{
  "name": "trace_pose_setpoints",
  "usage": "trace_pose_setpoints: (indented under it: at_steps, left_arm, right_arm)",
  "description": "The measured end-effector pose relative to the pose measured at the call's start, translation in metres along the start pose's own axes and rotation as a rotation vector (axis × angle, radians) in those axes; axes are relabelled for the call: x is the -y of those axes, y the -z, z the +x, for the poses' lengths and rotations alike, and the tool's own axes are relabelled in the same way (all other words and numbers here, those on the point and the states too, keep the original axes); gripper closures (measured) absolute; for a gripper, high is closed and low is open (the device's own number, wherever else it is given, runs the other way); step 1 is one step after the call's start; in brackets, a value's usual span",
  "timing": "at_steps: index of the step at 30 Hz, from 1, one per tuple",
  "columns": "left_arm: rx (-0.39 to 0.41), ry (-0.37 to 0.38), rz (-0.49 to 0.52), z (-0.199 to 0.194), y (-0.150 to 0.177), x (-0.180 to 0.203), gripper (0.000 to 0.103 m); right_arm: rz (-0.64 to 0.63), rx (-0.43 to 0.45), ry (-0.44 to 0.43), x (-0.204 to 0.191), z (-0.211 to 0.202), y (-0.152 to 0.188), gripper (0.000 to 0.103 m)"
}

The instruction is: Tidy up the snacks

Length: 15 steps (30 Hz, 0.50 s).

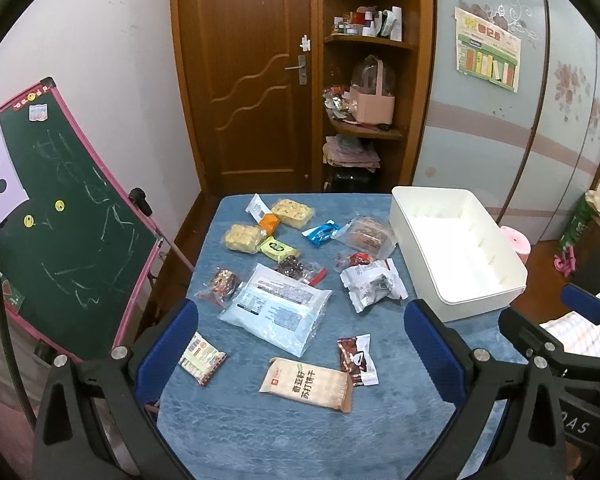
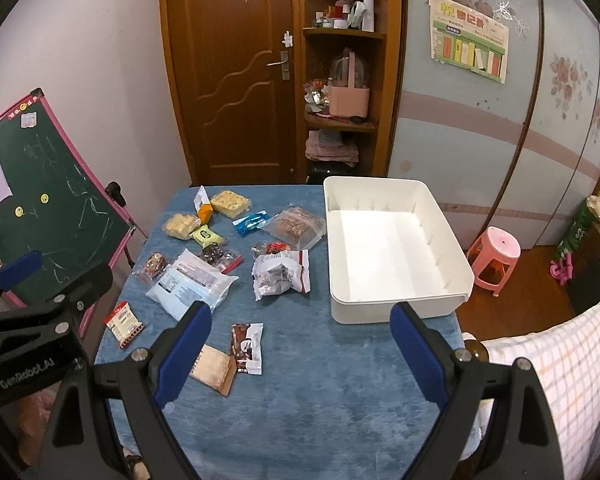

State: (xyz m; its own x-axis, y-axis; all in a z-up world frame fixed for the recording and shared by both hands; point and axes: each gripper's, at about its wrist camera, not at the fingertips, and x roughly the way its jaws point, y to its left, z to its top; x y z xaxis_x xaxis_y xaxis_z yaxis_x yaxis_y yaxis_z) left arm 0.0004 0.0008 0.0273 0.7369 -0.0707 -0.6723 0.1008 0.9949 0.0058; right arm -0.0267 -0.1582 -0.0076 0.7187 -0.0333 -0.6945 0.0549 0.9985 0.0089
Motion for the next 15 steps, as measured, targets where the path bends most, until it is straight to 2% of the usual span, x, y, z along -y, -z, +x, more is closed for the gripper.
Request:
trace_pose_setpoints:
  at_steps: [4, 10, 15]
  left_arm:
    - [0.006, -0.008, 0.008, 0.000, -0.005, -0.002, 0.001]
    - [0.009, -0.019, 0.028, 0.000, -0.010, 0.000, 0.001]
    - [0.012, -0.016, 0.031, -0.002, -0.013, -0.001, 0.001]
  right_arm:
    - [0.011, 0.004, -0.021, 0.003, -0.001, -0.007, 0.011]
    - [-0.026, 0.056, 0.014, 0.001, -0.010, -0.018, 0.011]
    - [-0.033, 0.068, -0.036, 0.003, -0.015, -0.025, 0.011]
